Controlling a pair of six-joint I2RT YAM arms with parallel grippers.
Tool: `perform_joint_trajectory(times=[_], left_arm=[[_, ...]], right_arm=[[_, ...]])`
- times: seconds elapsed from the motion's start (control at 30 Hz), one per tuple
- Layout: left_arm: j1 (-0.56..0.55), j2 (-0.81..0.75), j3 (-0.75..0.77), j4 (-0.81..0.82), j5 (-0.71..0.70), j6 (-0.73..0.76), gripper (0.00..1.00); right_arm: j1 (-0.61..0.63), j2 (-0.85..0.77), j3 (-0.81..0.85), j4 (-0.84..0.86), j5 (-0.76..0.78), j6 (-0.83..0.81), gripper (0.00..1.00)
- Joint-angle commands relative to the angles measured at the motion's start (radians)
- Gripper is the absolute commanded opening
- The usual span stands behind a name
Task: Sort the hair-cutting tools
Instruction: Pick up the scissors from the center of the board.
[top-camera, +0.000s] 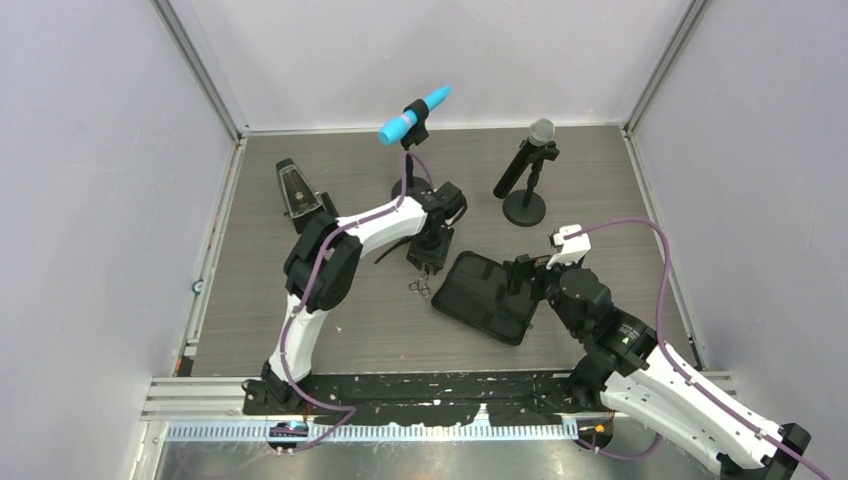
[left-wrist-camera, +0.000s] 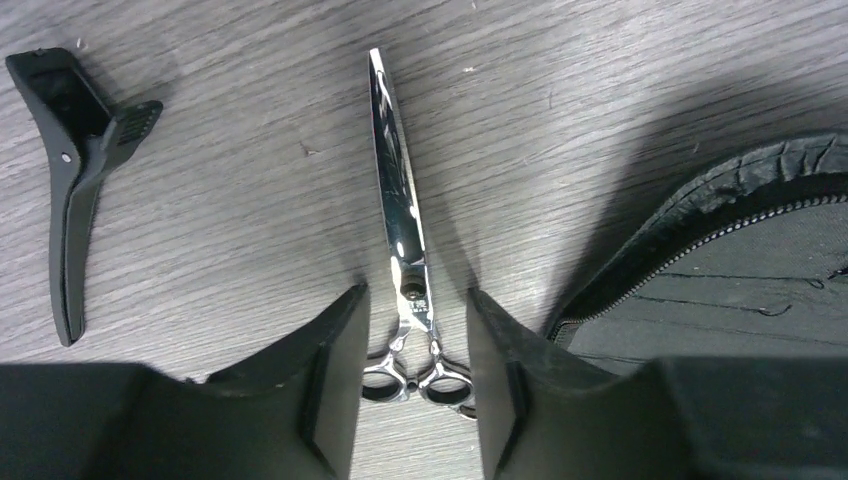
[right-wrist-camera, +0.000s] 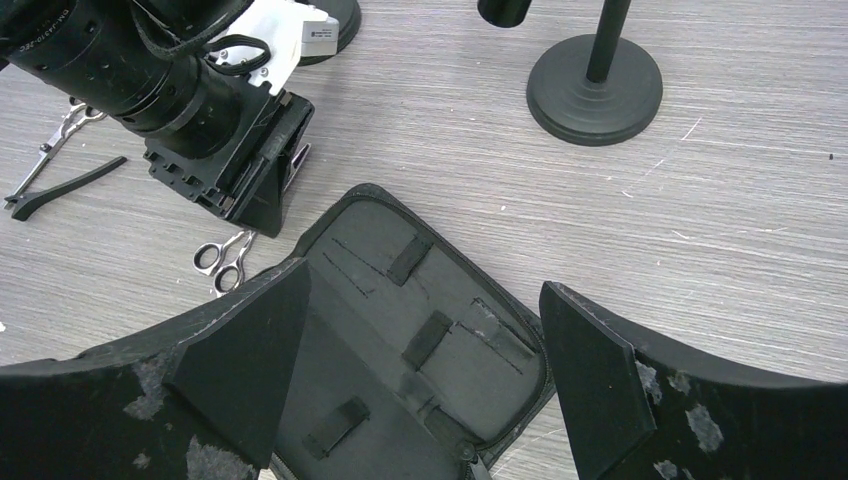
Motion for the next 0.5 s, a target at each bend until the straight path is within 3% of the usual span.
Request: perform_joint_trajectory(times=[0.0,0.03,0.17,0.27,0.37,0.47], left_arm=[[-0.005,0.035,0.052,-0.044,0.004,-0.031,0.36],[-0.005,0.041,0.054,-0.047,0.005,-0.03,0.32],[-0.005,0.053,0.05,-0.055,0.005,-0.027,0.31],[-0.005,0.05,0.044,-0.064,-0.015,-0.02,0.23],[-0.004,0.032,0.033,-0.083,-0.05,-0.007,0.1],[0.0,-0.017,-0.02,-0.077,-0.088,0.005,0.04]], right_arm=[[-0.001,-0.003,0.005,0.027,0.025,-0.01,0.95],[-0.001,-0.004,0.005,0.027,0.025,-0.01,0.95],[-0.001,-0.005,0.002,0.028,0.024,-0.009,0.95],[0.0,-0.005,0.001,0.027,0.019,-0.006,0.95],[-0.001,-0.001,0.002,0.026,0.001,-0.006,0.95],[-0.001,0.014,0.01,0.02,-0.027,-0.005,0.96]])
